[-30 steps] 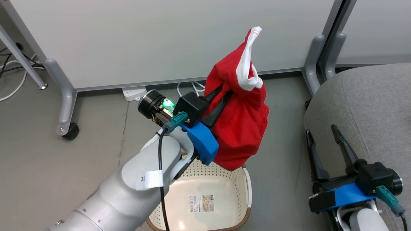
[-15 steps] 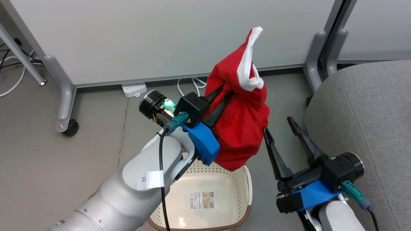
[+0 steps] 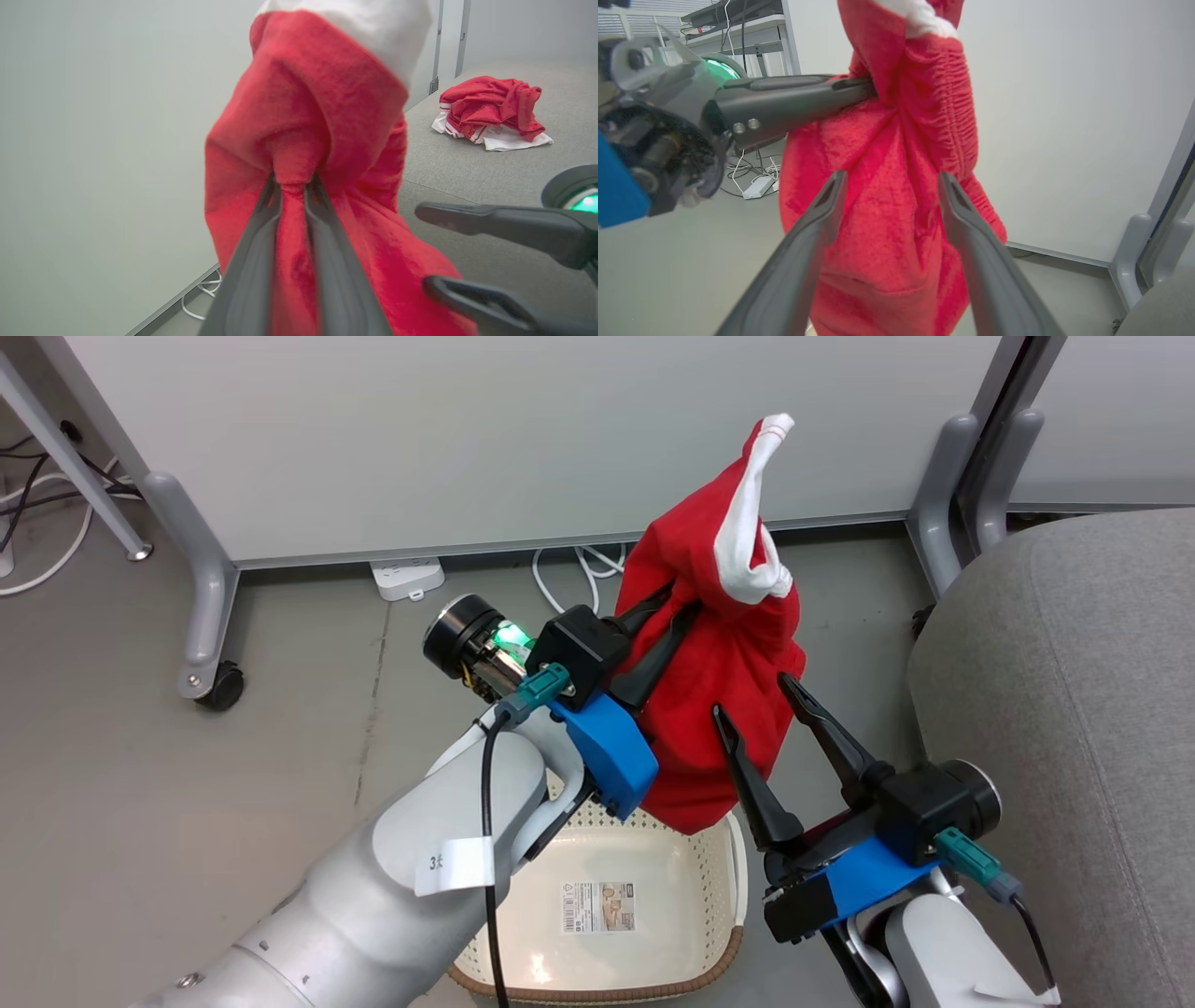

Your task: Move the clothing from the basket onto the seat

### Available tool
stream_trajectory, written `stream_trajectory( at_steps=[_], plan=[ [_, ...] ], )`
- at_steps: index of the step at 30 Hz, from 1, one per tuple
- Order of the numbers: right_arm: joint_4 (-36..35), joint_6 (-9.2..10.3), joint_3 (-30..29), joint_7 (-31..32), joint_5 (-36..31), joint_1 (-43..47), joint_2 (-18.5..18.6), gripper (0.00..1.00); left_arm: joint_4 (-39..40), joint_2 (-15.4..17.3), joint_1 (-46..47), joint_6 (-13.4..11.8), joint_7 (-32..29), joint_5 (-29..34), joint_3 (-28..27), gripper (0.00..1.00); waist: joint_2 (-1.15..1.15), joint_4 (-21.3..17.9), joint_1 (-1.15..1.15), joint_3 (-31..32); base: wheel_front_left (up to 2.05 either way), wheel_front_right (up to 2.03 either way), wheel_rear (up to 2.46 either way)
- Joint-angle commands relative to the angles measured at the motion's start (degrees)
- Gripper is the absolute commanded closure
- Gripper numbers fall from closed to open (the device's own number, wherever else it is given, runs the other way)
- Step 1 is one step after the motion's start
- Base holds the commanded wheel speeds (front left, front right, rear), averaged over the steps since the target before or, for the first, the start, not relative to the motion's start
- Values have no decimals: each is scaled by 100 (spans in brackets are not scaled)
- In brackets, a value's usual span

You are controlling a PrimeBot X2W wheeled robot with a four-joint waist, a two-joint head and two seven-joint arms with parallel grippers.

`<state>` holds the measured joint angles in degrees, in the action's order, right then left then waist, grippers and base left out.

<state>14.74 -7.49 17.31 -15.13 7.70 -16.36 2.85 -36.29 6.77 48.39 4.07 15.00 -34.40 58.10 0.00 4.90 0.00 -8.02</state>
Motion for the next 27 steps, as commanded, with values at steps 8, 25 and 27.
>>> stream_trajectory(
  at_steps=[8,25,27],
  plan=[
    [486,-1,90,-3,99,-313,7,0,73,-89,147,26,27,69,-24,100,0,112,0,-91,0,0,0],
    [1392,-1,289,-3,334,-1053,7,100,173,-199,246,73,26,206,-118,100,0,232,0,-282,0,0,0],
    [1438,-1,309,-3,376,-1098,7,100,166,-209,248,81,26,220,-122,100,0,237,0,-297,0,0,0]
  ],
)
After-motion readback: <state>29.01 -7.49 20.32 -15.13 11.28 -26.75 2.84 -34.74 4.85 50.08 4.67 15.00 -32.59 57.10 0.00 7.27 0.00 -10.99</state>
